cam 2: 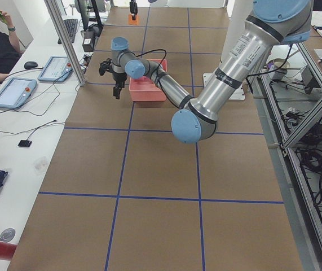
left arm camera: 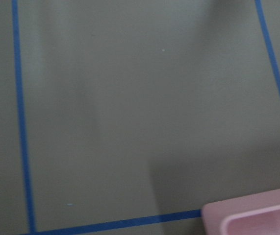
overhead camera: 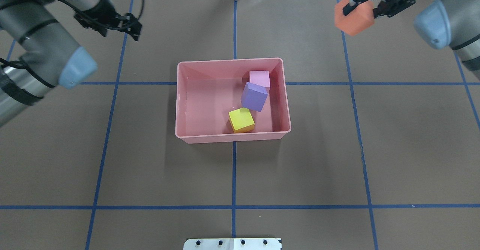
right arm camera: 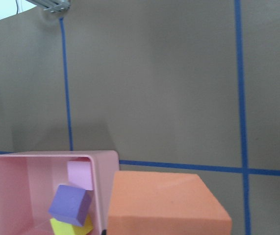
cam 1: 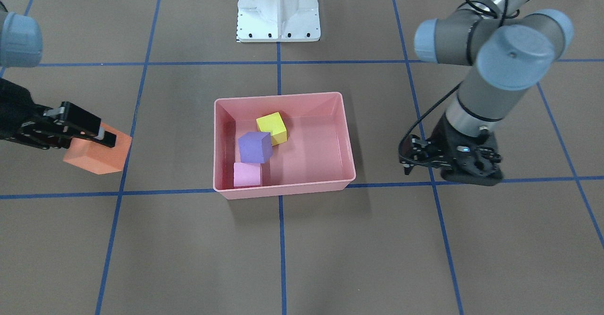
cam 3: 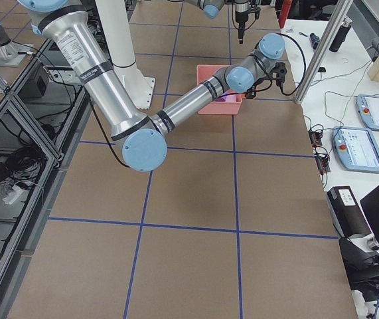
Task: Place blocks into pink bin with both arms
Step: 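Lower the orange cube into the bin and open the right gripper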
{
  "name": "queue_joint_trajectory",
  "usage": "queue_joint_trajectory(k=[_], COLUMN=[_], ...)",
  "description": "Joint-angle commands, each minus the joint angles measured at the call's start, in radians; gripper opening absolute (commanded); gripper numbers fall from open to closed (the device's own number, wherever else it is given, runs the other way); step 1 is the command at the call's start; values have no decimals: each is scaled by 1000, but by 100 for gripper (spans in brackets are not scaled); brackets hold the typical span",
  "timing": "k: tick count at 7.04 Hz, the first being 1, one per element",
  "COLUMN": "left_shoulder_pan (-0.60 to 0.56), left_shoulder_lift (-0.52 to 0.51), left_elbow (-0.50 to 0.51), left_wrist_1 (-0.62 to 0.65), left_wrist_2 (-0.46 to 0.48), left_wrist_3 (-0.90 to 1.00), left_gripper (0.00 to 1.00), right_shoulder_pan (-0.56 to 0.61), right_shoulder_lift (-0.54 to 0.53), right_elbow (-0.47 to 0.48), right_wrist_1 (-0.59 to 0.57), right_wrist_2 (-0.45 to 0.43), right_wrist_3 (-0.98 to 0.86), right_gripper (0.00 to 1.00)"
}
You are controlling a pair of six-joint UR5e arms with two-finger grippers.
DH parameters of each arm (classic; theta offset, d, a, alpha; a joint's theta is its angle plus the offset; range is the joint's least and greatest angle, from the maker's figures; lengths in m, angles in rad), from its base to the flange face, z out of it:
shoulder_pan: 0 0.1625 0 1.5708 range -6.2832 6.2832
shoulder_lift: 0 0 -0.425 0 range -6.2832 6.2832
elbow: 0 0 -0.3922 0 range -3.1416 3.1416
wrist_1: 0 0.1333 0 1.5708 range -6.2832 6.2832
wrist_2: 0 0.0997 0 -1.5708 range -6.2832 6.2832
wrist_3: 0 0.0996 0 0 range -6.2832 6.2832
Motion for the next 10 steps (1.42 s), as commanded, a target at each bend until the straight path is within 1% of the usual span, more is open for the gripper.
queue_joint_trajectory(k=[1,2,3,4,5,6,7,8,9,10], left_shoulder_pan=[-200,-268,-325,-344,-353,-361,-368,-368,-365,-367], left_shoulder_lift=[134,187,255,316,341,341,344,426,488,490], left_elbow=[-5,-9,-17,-18,-12,-17,-14,-41,-29,-16], left_wrist_1=[2,-1,-38,-108,-141,-146,-164,-175,-254,-289], left_wrist_2=[-144,-161,-158,-153,-152,-152,-144,-85,-77,-77], left_wrist_3=[264,338,447,436,381,329,327,339,336,333], left_gripper=[100,100,100,100,100,100,100,100,100,100], right_shoulder_pan=[-168,-253,-329,-400,-454,-473,-477,-479,-480,-480], right_shoulder_lift=[108,131,148,192,220,234,249,260,265,274], right_elbow=[1,-5,-7,-33,-60,-64,-68,-73,-70,-71], right_wrist_1=[7,36,80,116,125,125,124,125,125,122], right_wrist_2=[-170,-268,-381,-495,-552,-569,-571,-569,-569,-565], right_wrist_3=[74,82,120,179,204,204,206,239,269,280], right_gripper=[0,0,0,0,0,0,0,24,99,100])
